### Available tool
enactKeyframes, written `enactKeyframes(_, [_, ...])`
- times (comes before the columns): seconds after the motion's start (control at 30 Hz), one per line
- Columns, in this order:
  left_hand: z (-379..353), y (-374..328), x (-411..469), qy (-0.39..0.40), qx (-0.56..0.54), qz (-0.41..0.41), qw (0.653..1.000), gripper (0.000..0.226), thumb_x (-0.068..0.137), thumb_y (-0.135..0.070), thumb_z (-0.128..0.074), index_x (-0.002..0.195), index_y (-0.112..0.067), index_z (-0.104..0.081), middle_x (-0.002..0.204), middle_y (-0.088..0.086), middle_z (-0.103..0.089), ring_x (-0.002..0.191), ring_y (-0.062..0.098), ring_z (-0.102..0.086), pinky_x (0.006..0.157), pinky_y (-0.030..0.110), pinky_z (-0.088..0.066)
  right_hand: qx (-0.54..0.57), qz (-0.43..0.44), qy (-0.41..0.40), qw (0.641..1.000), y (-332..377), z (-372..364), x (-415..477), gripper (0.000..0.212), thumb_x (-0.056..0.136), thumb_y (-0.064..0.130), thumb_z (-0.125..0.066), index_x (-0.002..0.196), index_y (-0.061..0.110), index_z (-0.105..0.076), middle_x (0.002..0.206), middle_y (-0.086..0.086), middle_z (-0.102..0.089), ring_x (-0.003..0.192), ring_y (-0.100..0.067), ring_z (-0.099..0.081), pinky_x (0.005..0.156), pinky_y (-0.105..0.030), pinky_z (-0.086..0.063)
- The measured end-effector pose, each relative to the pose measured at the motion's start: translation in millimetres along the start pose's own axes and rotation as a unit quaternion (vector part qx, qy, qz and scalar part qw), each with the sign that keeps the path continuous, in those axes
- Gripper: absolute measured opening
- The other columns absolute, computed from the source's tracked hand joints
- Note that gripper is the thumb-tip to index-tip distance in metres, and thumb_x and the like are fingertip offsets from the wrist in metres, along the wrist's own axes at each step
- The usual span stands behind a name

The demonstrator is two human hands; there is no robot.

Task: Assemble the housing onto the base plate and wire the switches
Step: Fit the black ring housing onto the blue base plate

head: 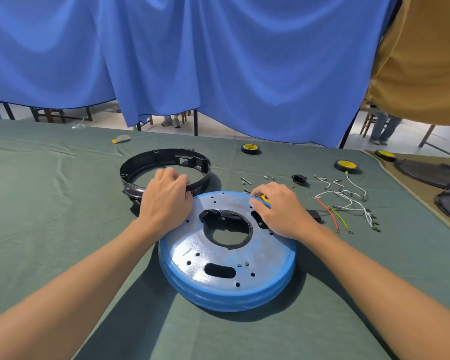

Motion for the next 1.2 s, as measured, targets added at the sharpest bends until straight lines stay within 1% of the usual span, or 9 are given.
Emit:
enactKeyframes(0.1, [-5.1, 12.3, 4.8, 0.023, 0.025, 0.011, 0.999, 0.036, 0.096, -0.029, -0.055, 0.128, -0.013, -0.059, 0.127, 0.008, -0.057, 0.118, 0.029, -0.047, 0.096, 0.039, -0.035, -0.02, 0.039, 0.029, 0.999, 12.1, -3.8, -9.8, 0.046, 0.096, 0.056, -0.035, 0.121, 0.024, -0.057, 0.129, 0.006, -0.054, 0.121, -0.019, -0.042, 0.101, -0.041, -0.034])
enactKeyframes(0.17, [-12.5, 18.6, 7.9, 0.058, 0.034, 0.02, 0.998, 0.034, 0.098, -0.035, -0.052, 0.126, -0.017, -0.058, 0.121, 0.005, -0.064, 0.115, 0.028, -0.052, 0.097, 0.04, -0.032, -0.045, 0.069, 0.053, 0.995, 22.1, -13.9, -17.2, 0.051, 0.095, 0.06, -0.028, 0.117, 0.023, -0.054, 0.129, 0.006, -0.052, 0.121, -0.019, -0.041, 0.094, -0.038, -0.032])
enactKeyframes(0.47, [-18.1, 27.5, 20.1, 0.084, 0.059, 0.015, 0.995, 0.025, 0.099, -0.033, -0.053, 0.118, -0.02, -0.063, 0.102, 0.007, -0.073, 0.098, 0.03, -0.062, 0.092, 0.039, -0.03, -0.08, 0.074, 0.064, 0.992, 35.7, -23.1, -6.9, 0.032, 0.101, 0.041, -0.03, 0.106, 0.019, -0.053, 0.12, 0.006, -0.055, 0.11, -0.019, -0.044, 0.093, -0.04, -0.035])
enactKeyframes(0.6, [-2.4, 22.4, 27.8, 0.033, 0.054, 0.007, 0.998, 0.027, 0.1, -0.027, -0.052, 0.123, -0.017, -0.062, 0.106, 0.008, -0.072, 0.102, 0.031, -0.061, 0.086, 0.039, -0.027, -0.089, 0.071, 0.02, 0.993, 39.4, -12.3, -6.0, 0.034, 0.101, 0.042, -0.033, 0.1, 0.019, -0.058, 0.112, 0.005, -0.059, 0.109, -0.019, -0.049, 0.095, -0.038, -0.034])
enactKeyframes(0.73, [5.8, 22.0, 32.9, 0.023, 0.036, 0.018, 0.999, 0.032, 0.1, -0.025, -0.052, 0.13, -0.016, -0.059, 0.112, 0.009, -0.071, 0.106, 0.033, -0.059, 0.088, 0.042, -0.032, -0.075, 0.053, 0.05, 0.994, 34.5, -9.5, -15.0, 0.062, 0.088, 0.07, -0.032, 0.123, 0.025, -0.056, 0.132, 0.007, -0.052, 0.124, -0.016, -0.041, 0.099, -0.038, -0.027])
enactKeyframes(0.87, [2.7, 20.6, 33.4, 0.045, 0.032, 0.018, 0.998, 0.032, 0.099, -0.026, -0.053, 0.129, -0.017, -0.059, 0.113, 0.011, -0.07, 0.104, 0.036, -0.06, 0.084, 0.043, -0.039, -0.117, 0.065, 0.151, 0.979, 31.5, -33.2, -35.1, 0.103, 0.07, 0.091, -0.014, 0.151, 0.028, -0.024, 0.16, 0.009, -0.015, 0.146, -0.01, -0.008, 0.117, -0.041, -0.009])
enactKeyframes(0.97, [6.9, 13.8, 34.4, 0.03, 0.039, 0.009, 0.999, 0.028, 0.099, -0.024, -0.052, 0.123, -0.014, -0.062, 0.106, 0.01, -0.071, 0.099, 0.035, -0.06, 0.077, 0.04, -0.036, -0.121, 0.067, 0.14, 0.98, 31.4, -38.2, -33.2, 0.101, 0.074, 0.089, -0.013, 0.154, 0.028, -0.015, 0.162, 0.009, -0.008, 0.148, -0.009, -0.003, 0.12, -0.041, -0.005])
enactKeyframes(1.13, [28.9, 1.3, 37.1, -0.026, 0.069, 0.007, 0.997, 0.017, 0.097, -0.024, -0.053, 0.1, -0.011, -0.062, 0.098, 0.009, -0.068, 0.094, 0.033, -0.056, 0.071, 0.036, -0.027, -0.098, 0.066, 0.11, 0.987, 33.0, -38.9, -19.6, 0.084, 0.084, 0.081, -0.025, 0.15, 0.028, -0.027, 0.159, 0.008, -0.018, 0.146, -0.008, -0.01, 0.118, -0.039, -0.005])
enactKeyframes(1.2, [36.6, -4.4, 36.0, -0.043, 0.074, 0.006, 0.996, 0.019, 0.097, -0.026, -0.053, 0.102, -0.01, -0.062, 0.099, 0.009, -0.068, 0.094, 0.032, -0.056, 0.073, 0.036, -0.028, -0.081, 0.065, 0.086, 0.991, 33.4, -37.6, -16.2, 0.076, 0.087, 0.076, -0.027, 0.147, 0.029, -0.031, 0.157, 0.009, -0.024, 0.145, -0.009, -0.014, 0.117, -0.038, -0.006])
Point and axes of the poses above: each hand's wrist, its own x-axis towards the middle knuckle, its own z-axis out of the back of the hand, y = z × x, the point moved 10 cm from there along x, towards the middle knuckle
